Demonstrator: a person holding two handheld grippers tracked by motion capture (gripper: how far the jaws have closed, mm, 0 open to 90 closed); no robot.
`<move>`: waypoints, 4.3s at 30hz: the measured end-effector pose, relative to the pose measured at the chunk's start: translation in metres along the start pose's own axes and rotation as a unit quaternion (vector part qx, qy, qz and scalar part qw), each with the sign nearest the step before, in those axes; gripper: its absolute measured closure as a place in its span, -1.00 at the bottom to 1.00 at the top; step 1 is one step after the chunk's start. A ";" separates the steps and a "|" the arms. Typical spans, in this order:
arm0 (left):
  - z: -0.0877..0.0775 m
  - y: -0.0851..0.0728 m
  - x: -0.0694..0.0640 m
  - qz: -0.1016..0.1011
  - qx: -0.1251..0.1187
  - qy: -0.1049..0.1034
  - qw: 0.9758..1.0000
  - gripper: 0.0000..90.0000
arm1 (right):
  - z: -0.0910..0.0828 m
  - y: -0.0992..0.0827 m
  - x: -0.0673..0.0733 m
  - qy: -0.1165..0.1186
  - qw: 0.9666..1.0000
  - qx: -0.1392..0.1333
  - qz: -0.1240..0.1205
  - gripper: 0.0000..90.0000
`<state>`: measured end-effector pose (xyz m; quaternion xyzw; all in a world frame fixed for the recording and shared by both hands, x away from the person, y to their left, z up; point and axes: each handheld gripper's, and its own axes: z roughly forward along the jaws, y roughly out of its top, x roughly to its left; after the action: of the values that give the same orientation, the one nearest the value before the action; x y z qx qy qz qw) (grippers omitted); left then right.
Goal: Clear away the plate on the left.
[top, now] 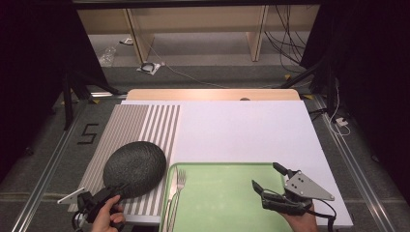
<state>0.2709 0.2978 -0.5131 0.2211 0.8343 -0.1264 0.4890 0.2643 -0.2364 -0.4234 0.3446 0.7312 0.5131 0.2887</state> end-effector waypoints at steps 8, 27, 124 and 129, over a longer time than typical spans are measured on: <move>0.001 -0.002 0.002 -0.005 -0.013 -0.003 1.000 0.22 | 0.000 0.000 0.000 0.002 1.000 0.003 -0.002 -0.64; -0.005 -0.004 0.003 -0.008 -0.037 -0.019 0.999 0.83 | 0.001 0.000 0.000 0.002 1.000 0.002 -0.002 -0.64; 0.017 -0.064 -0.030 0.047 0.127 -0.105 0.985 0.88 | 0.000 -0.001 -0.001 0.001 1.000 0.003 0.000 -0.64; 0.022 -0.071 -0.031 0.055 0.141 -0.104 0.983 0.87 | 0.000 -0.001 -0.001 0.001 1.000 0.003 0.000 -0.64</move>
<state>0.2659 0.2184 -0.4973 0.3188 0.7395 -0.2381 0.5429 0.2649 -0.2376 -0.4238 0.3445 0.7330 0.5114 0.2872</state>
